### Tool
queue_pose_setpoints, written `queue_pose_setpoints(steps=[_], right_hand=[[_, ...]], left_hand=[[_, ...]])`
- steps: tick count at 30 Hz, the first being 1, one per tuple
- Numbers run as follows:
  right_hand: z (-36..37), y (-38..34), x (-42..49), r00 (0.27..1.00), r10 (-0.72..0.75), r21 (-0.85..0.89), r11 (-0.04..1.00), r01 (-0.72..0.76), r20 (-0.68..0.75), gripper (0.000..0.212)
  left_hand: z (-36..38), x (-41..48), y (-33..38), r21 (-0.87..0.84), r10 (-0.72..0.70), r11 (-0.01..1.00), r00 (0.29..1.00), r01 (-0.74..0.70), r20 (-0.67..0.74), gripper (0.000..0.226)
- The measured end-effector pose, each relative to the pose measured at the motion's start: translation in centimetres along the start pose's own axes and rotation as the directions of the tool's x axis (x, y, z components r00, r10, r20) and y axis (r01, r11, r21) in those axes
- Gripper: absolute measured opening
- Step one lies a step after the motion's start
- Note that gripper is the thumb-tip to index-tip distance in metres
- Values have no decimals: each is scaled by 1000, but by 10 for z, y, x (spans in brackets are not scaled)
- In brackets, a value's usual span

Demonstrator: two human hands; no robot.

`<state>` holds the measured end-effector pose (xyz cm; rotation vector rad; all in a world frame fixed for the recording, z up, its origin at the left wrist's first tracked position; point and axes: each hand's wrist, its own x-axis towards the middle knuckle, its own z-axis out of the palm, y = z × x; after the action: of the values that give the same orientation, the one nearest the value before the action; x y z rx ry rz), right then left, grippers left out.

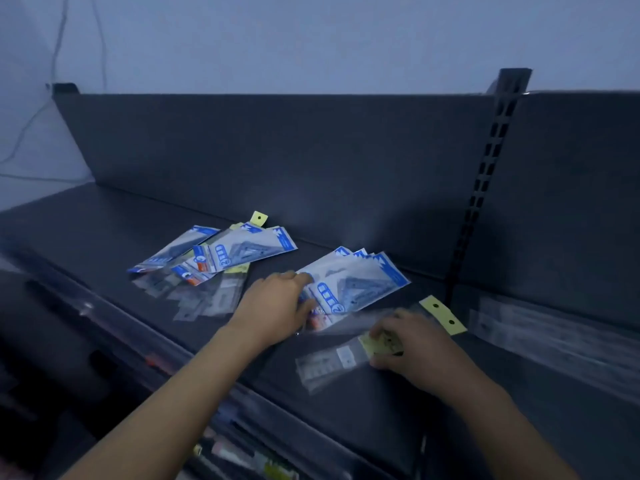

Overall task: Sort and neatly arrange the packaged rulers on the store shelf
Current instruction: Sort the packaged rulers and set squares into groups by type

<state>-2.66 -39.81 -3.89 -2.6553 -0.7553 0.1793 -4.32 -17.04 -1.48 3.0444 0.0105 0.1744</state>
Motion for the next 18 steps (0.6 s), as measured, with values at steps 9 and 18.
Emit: queue_pose_setpoints(steps=[9,18], right_hand=[[6,-36,45,989,79,-73,995,-70,127,36],[1,-64,36,958,286,290,918,-271,-11,27]], left_hand=[[20,98,-8,-264,139,962,948,-62,286,57],[8,140,-29,-567,424,772,898,-287,122,20]])
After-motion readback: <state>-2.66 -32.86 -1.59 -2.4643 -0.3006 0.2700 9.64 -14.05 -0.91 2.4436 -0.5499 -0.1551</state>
